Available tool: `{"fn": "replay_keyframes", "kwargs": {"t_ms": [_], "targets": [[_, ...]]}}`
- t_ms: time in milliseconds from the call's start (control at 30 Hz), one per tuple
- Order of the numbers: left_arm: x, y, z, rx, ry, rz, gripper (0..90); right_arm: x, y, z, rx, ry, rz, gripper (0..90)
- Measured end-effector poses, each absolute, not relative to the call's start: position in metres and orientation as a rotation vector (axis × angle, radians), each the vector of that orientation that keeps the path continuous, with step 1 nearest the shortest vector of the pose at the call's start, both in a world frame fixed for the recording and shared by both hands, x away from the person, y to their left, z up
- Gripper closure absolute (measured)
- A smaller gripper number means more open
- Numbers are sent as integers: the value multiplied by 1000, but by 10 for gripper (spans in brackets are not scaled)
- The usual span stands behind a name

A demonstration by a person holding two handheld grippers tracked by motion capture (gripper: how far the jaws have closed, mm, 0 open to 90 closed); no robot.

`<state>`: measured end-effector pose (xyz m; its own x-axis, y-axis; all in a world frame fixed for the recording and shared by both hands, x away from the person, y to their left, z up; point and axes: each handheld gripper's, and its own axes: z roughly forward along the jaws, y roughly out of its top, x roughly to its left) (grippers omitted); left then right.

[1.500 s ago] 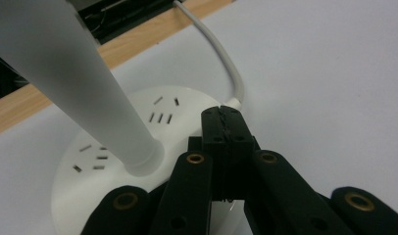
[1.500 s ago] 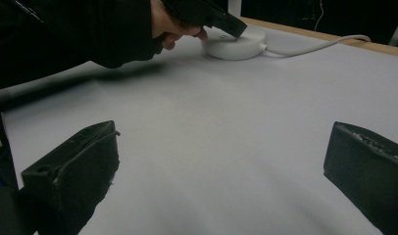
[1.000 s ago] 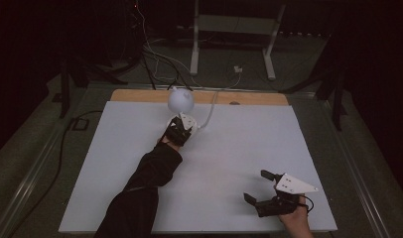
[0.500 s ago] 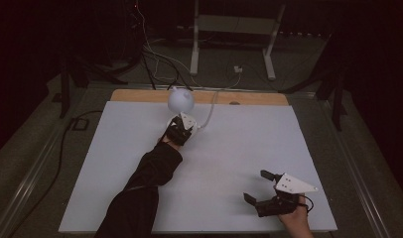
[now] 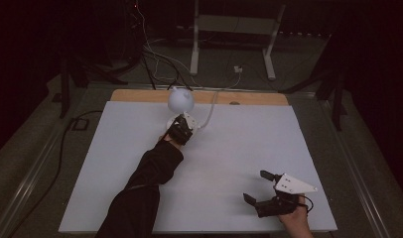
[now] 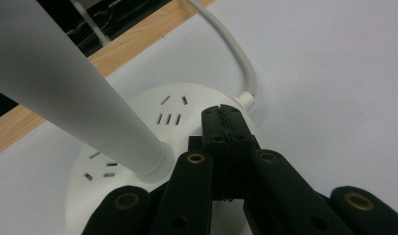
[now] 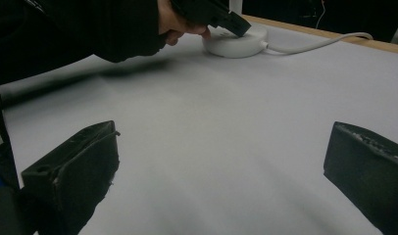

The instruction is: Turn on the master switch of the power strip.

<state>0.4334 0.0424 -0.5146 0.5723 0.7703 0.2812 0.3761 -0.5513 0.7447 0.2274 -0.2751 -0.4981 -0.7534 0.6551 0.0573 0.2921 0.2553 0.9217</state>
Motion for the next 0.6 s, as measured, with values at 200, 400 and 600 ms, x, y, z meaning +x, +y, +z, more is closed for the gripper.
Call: {"fn": "replay_keyframes", "kwargs": {"t_ms": [200, 400, 600], "targets": [[435, 42, -513, 2194, 904, 798, 900, 227, -275, -498, 870, 2199, 1497, 0], [434, 40, -514, 2213, 875, 825, 900, 228, -275, -499, 871, 2202, 1497, 0], [432, 36, -516, 2252, 841, 879, 900, 228, -274, -499, 871, 2208, 1496, 0]]}}
